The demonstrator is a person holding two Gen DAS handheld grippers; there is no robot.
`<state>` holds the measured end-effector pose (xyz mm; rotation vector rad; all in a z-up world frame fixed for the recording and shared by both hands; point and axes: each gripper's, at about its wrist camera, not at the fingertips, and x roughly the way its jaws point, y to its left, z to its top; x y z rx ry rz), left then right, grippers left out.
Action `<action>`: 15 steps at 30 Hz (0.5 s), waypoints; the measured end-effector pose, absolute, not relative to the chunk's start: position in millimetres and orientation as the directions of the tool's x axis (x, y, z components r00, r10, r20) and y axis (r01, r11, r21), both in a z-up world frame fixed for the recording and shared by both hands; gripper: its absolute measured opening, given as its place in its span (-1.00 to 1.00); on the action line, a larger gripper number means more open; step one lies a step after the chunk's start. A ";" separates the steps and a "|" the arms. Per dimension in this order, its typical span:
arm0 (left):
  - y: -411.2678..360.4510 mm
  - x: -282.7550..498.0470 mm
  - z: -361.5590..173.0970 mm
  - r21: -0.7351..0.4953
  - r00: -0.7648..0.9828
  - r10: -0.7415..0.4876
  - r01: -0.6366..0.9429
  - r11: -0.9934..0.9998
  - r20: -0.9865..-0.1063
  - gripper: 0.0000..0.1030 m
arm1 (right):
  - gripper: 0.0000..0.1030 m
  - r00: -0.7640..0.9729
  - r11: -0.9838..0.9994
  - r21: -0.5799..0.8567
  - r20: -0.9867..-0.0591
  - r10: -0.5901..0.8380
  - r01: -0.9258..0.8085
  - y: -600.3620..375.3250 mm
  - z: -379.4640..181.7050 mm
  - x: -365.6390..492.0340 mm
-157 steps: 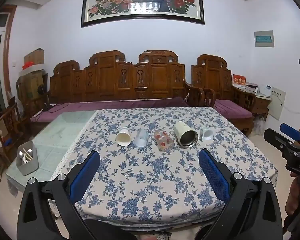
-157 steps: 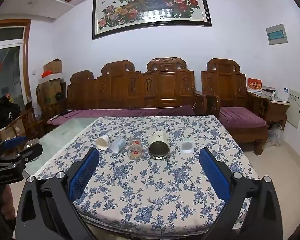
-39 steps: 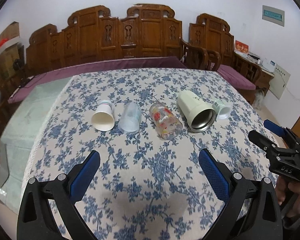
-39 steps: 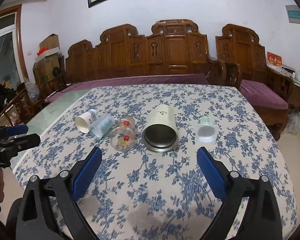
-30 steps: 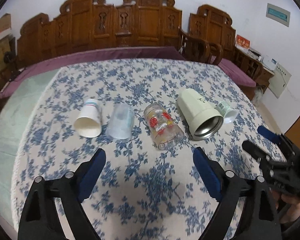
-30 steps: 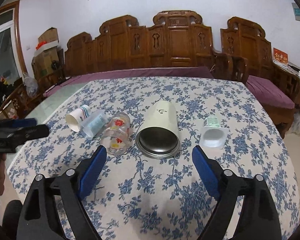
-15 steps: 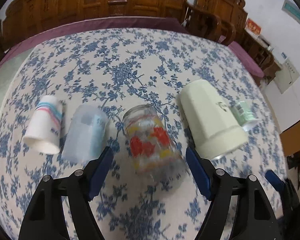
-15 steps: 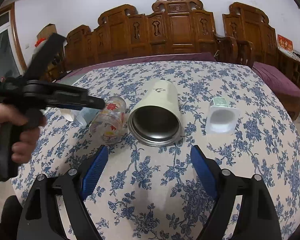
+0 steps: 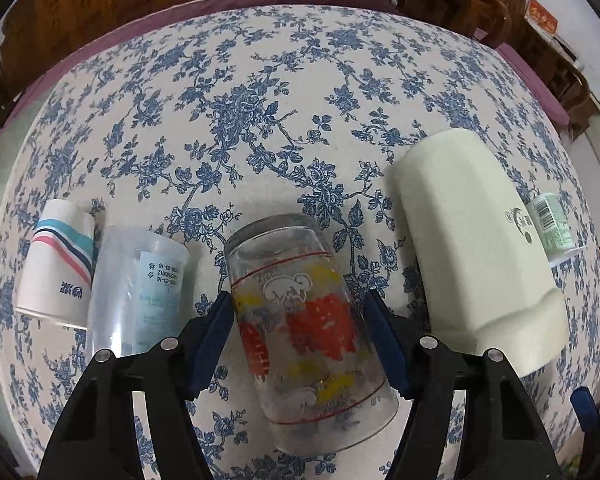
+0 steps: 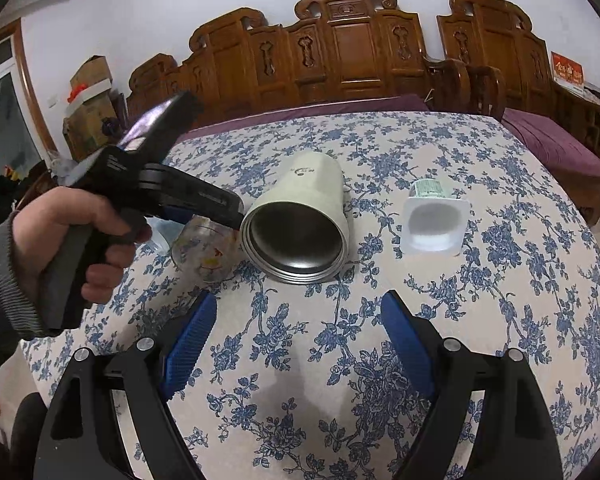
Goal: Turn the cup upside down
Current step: 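Lift the printed glass tumbler off the table with the left tool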
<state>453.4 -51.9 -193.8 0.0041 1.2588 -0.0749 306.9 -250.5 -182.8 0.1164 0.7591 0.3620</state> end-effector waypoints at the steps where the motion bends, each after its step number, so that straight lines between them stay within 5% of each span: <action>1: -52.1 453.9 -193.7 -0.035 0.303 -0.051 0.060 0.998 -0.952 0.21 | 0.67 0.666 0.931 0.234 -0.651 0.364 -0.280 -250.9 -182.6 307.1; 15: -49.4 454.3 -203.1 -0.027 0.240 -0.041 0.063 0.998 -0.970 0.12 | 0.67 0.672 0.937 0.229 -0.653 0.350 -0.265 -256.2 -181.6 305.9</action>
